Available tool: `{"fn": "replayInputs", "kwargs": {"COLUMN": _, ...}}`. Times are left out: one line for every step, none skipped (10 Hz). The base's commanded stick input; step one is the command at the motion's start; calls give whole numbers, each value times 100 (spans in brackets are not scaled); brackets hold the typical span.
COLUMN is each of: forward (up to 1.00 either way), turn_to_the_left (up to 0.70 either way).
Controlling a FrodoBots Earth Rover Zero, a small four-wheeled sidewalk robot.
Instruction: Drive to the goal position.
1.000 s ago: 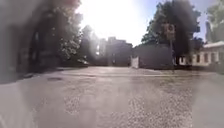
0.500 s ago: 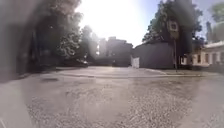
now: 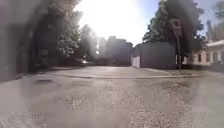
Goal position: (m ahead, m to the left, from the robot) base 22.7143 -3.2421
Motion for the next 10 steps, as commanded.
{"fn": "replayInputs", "kwargs": {"forward": 70, "turn_to_the_left": 0}}
{"fn": "replayInputs", "kwargs": {"forward": 70, "turn_to_the_left": 0}}
{"fn": "replayInputs", "kwargs": {"forward": 70, "turn_to_the_left": 0}}
{"fn": "replayInputs", "kwargs": {"forward": 70, "turn_to_the_left": 1}}
{"fn": "replayInputs", "kwargs": {"forward": 70, "turn_to_the_left": 3}}
{"fn": "replayInputs", "kwargs": {"forward": 70, "turn_to_the_left": 10}}
{"fn": "replayInputs", "kwargs": {"forward": 70, "turn_to_the_left": 12}}
{"fn": "replayInputs", "kwargs": {"forward": 70, "turn_to_the_left": 7}}
{"fn": "replayInputs", "kwargs": {"forward": 70, "turn_to_the_left": 0}}
{"fn": "replayInputs", "kwargs": {"forward": 70, "turn_to_the_left": 0}}
